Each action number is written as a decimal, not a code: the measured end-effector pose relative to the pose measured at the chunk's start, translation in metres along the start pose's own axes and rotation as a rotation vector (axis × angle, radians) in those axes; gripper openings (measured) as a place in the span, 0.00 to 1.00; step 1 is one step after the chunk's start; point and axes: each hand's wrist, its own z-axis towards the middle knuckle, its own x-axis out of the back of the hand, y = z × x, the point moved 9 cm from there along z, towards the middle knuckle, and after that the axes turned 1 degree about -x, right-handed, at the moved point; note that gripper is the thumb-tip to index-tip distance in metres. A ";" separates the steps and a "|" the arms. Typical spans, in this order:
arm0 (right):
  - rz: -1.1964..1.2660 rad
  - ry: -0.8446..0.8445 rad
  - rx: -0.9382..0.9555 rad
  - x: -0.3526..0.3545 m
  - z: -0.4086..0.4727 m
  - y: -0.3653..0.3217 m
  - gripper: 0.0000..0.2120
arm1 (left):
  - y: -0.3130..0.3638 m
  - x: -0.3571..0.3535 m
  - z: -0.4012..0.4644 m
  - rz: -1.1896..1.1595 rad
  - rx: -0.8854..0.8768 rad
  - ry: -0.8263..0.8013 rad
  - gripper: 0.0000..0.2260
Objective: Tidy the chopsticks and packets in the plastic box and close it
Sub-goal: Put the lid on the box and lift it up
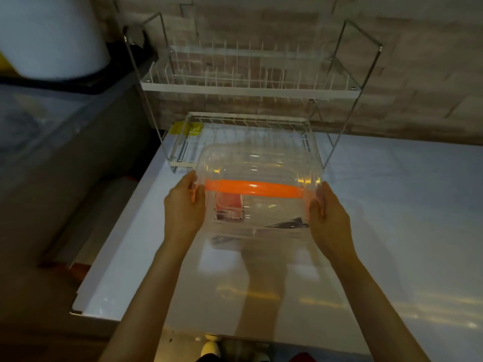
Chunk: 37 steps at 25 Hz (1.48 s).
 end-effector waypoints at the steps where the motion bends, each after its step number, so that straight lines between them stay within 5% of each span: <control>1: -0.008 0.019 0.006 -0.001 0.000 -0.001 0.21 | 0.000 -0.001 0.000 0.018 -0.027 -0.004 0.13; 6: -0.063 0.033 -0.018 -0.006 0.002 0.006 0.21 | 0.000 -0.006 0.002 0.059 -0.095 -0.022 0.10; 19: -0.093 0.017 -0.120 -0.010 0.013 0.020 0.17 | -0.026 -0.024 0.005 -0.046 0.105 -0.212 0.15; 32: 0.024 -0.031 -0.304 -0.015 0.006 0.035 0.20 | -0.032 -0.022 0.003 -0.066 0.161 -0.170 0.20; 37: -0.038 0.117 -0.257 -0.003 0.004 0.025 0.24 | -0.034 -0.023 -0.001 -0.117 0.199 -0.190 0.20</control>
